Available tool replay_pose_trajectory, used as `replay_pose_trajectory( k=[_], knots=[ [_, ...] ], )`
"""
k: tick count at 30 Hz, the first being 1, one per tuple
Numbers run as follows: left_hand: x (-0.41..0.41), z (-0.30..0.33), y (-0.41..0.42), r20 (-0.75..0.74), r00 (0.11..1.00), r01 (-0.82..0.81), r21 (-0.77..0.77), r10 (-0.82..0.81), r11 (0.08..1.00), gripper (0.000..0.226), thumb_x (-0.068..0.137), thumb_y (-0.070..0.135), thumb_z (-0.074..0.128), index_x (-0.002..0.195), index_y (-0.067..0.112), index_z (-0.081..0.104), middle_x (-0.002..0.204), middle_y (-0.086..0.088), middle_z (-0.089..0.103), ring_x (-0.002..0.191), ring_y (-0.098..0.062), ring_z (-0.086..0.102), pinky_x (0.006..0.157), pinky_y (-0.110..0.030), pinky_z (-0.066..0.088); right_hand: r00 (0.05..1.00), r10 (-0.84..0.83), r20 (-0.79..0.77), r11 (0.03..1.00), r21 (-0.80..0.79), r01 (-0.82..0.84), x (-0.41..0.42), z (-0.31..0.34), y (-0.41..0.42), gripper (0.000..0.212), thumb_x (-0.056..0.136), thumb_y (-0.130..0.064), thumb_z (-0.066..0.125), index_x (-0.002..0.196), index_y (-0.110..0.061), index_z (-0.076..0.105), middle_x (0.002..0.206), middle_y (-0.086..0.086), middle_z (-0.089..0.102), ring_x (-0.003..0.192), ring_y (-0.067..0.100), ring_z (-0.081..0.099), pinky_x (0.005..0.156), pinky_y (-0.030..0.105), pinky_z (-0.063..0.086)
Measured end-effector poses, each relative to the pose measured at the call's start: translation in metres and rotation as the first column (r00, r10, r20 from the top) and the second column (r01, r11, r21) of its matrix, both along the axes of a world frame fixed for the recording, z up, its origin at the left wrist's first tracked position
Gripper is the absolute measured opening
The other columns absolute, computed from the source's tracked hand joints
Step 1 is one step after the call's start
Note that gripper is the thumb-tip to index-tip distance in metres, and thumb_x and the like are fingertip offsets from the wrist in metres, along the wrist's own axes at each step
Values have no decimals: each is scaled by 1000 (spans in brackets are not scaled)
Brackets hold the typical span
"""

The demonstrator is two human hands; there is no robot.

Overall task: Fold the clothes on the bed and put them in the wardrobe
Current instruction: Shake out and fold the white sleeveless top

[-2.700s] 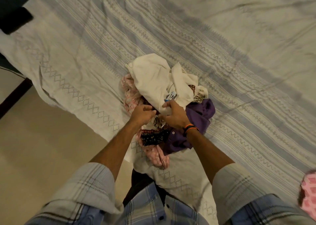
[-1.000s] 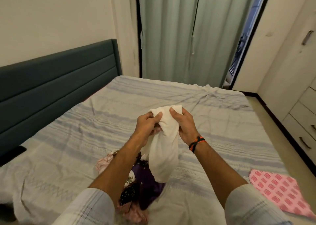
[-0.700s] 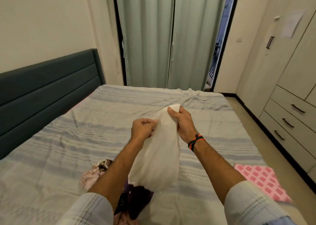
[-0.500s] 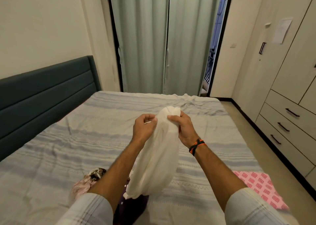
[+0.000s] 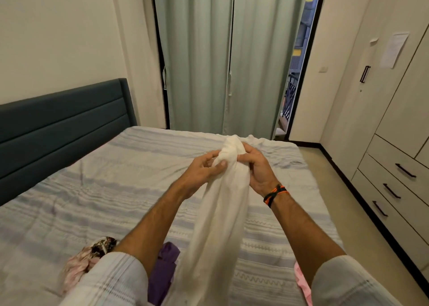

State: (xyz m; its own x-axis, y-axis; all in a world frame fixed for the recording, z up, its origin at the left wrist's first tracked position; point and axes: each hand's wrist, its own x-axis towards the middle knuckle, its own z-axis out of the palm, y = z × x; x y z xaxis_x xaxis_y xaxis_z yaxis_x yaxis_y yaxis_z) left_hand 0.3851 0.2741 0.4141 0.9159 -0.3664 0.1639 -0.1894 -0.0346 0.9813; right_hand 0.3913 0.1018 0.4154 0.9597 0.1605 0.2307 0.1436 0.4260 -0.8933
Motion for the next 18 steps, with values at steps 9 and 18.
replay_pose_trajectory(
  k=[9,18],
  knots=[
    [35,0,-23,-132,989,72,63,-63,995,33,94,31,63,123,15,65,115,-7,71,105,-24,66,85,-39,57,998,64,-28,998,-9,-64,18,7,-30,43,65,-5,51,102,-5,74,103,19,67,96,35,60,94,45,46],
    [80,21,-12,32,968,-250,51,248,967,8,75,11,78,82,12,75,79,-1,70,72,-14,60,68,-29,51,983,-186,5,910,-376,174,31,-11,-38,20,81,-20,77,96,-7,75,89,11,69,78,19,62,72,31,50]
  ],
)
